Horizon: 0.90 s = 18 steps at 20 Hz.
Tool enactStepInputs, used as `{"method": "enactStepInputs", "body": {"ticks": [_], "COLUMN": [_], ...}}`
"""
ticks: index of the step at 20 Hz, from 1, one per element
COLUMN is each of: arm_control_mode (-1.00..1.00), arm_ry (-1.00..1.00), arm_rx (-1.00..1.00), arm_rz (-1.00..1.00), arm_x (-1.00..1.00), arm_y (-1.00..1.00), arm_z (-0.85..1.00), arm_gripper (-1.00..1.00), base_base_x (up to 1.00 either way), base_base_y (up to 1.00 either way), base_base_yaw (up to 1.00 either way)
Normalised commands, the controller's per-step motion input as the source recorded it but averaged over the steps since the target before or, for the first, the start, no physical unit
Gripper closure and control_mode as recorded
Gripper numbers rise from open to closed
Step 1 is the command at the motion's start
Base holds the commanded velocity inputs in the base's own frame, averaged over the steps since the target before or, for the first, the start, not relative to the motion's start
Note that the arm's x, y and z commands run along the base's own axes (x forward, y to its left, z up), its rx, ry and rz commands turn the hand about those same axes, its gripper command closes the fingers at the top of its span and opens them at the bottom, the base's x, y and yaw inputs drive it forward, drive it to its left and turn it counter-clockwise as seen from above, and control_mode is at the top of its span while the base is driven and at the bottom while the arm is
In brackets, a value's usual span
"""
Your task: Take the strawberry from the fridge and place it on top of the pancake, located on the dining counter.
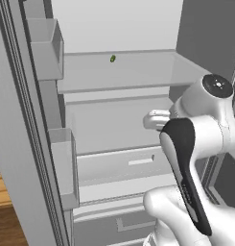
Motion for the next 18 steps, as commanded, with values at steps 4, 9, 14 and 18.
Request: {"method": "enactStepInputs", "body": {"ticks": [4, 9, 14, 18], "arm_control_mode": [-1.0, -1.0, -1.0, -1.0], "arm_ry": [0.0, 0.0, 0.0, 0.0], "arm_rx": [0.0, 0.0, 0.0, 0.0], "arm_rz": [0.0, 0.0, 0.0, 0.0], "arm_x": [-0.32, -0.12, -0.04, 0.0], "arm_y": [0.0, -0.01, -0.01, 0.0], "arm_z": [-0.07, -0.03, -0.05, -0.05], "arm_gripper": [1.0, 1.0, 1.0, 1.0], "base_base_x": [0.0, 0.0, 0.0, 0.0], "base_base_y": [0.0, 0.0, 0.0, 0.0], "base_base_yaw": [0.0, 0.0, 0.0, 0.0]}}
